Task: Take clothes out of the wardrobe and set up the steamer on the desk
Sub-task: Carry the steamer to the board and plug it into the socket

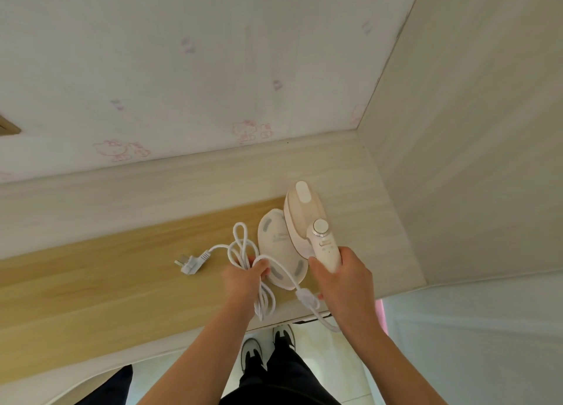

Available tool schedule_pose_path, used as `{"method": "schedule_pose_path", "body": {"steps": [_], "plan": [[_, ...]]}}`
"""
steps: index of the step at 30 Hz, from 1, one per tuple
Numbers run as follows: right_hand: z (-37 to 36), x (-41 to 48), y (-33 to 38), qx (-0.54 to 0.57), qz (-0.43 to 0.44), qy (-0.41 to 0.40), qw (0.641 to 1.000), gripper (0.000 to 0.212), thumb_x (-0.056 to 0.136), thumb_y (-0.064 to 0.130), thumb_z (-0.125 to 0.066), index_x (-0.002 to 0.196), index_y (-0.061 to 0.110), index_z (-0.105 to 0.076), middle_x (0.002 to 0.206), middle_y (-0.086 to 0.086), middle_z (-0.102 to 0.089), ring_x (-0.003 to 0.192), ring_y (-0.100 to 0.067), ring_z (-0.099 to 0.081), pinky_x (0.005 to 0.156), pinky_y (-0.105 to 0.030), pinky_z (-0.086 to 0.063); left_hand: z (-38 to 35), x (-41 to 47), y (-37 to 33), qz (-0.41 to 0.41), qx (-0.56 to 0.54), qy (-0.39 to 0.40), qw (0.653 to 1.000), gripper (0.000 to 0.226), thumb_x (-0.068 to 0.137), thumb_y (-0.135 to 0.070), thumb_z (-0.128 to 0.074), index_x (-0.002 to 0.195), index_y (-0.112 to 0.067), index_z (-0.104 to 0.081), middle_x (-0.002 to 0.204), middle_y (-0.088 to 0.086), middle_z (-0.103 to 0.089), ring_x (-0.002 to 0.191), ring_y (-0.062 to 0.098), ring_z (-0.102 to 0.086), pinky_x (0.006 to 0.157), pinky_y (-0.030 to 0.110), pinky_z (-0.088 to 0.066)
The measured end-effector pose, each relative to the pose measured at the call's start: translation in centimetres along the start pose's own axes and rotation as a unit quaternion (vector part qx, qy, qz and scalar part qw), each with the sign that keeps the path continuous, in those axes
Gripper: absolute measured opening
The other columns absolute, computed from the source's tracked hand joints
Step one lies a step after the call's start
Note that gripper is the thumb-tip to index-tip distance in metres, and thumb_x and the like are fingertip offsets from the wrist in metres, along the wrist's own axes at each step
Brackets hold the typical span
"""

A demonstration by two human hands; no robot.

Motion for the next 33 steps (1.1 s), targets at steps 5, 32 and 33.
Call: {"method": "schedule_pose_path", "body": {"steps": [5,32,33], "plan": [[-0.7,0.4,-0.6,-0.003,-0.005,0.006,1.0,0.019,0.082,0.029,-0.069,0.089,0.019,-0.055,0.075,0.009,-0.059,0.066,-0.008,-0.061,0.058,-0.029,-0.055,0.1,0.1,0.1,-0.001,0.025,-0.008,1.0,0.004,0.077,-0.008,-0.073,0.078,-0.008,-0.07,0.072,0.009,-0.074,0.068,0.021,-0.068,0.065,0.033,-0.056],[-7.0,-1.7,-3.5,0.015,-0.061,0.022,0.998,0.02,0.081,0.029,-0.067,0.091,0.017,-0.055,0.077,0.004,-0.059,0.067,-0.018,-0.063,0.057,-0.042,-0.057,8.1,-0.4,-3.3,-0.136,-0.03,-0.063,0.988,0.019,0.077,0.005,-0.069,0.089,-0.01,-0.071,0.085,0.008,-0.072,0.082,0.023,-0.068,0.079,0.036,-0.054],[-7.1,-1.8,-3.6,0.013,-0.062,0.022,0.998,0.019,0.081,0.028,-0.066,0.091,0.017,-0.055,0.077,0.003,-0.059,0.068,-0.018,-0.063,0.057,-0.042,-0.058,8.1,-0.3,-3.3,-0.138,-0.03,-0.062,0.988,0.019,0.077,0.005,-0.069,0.088,-0.01,-0.071,0.087,0.009,-0.072,0.083,0.024,-0.068,0.079,0.037,-0.054]]}}
Point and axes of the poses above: each hand's wrist, its own x-axis towards the middle knuckle, its own z-axis out of the back of the hand, y = z × x, the point moved 9 cm from there along x, towards the middle knuckle
